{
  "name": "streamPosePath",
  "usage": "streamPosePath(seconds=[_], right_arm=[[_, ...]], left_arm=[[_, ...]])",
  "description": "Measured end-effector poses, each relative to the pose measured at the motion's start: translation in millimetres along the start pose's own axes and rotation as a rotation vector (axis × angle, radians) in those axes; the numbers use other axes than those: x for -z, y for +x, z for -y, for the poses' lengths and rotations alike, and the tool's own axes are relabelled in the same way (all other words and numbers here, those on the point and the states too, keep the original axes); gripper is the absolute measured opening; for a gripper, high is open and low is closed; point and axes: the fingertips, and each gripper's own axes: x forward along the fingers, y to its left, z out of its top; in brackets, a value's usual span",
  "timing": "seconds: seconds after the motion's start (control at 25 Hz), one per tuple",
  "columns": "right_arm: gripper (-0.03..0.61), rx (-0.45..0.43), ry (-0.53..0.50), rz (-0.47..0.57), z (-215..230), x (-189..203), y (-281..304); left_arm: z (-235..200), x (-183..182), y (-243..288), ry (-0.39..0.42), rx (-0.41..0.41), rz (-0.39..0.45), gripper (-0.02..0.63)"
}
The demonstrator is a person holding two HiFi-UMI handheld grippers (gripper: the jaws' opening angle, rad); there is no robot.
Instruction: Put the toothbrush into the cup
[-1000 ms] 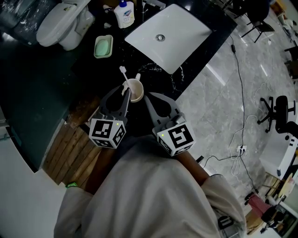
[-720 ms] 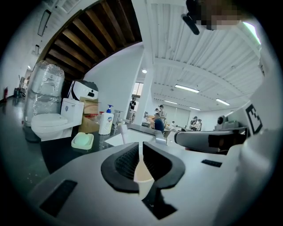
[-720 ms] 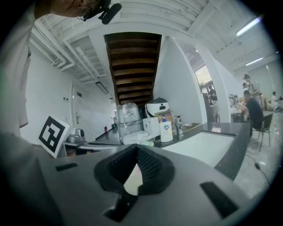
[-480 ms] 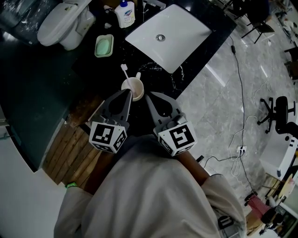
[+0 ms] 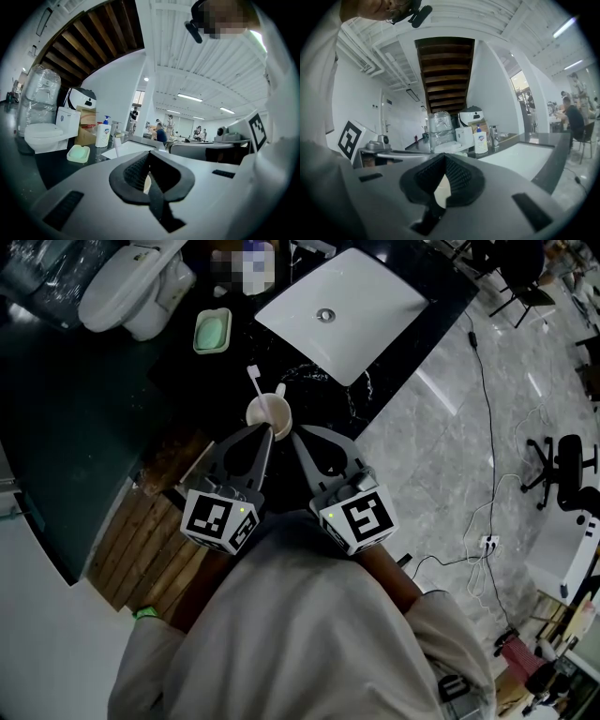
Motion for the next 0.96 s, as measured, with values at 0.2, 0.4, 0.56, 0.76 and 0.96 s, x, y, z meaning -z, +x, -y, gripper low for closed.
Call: streamPosePath(seconds=[0.2, 0.4, 0.56, 0.76, 0.96], right_arm=[[0.006, -0.008, -0.002, 0.01, -2, 1, -2], [0.006, 0.014, 0.0, 0.005, 1, 1, -5], [0.006, 0.012, -0.012, 0.007, 0, 2, -8], [0.006, 0.021, -0.004, -0.005, 1, 9, -16], [0.006, 0.037, -0.002, -0.008, 5, 14, -25]], left_arm=[[4, -1, -2, 0.005, 0.009, -0.008, 0.011], [9, -2, -3, 0.006, 0.023, -0.003, 0.011], [10, -1, -4, 0.003, 0.032, -0.006, 0.011], [15, 3, -4, -0.001, 0.05, -0.015, 0.011], [23, 6, -1, 0.009, 0.066, -0.019, 0.011]])
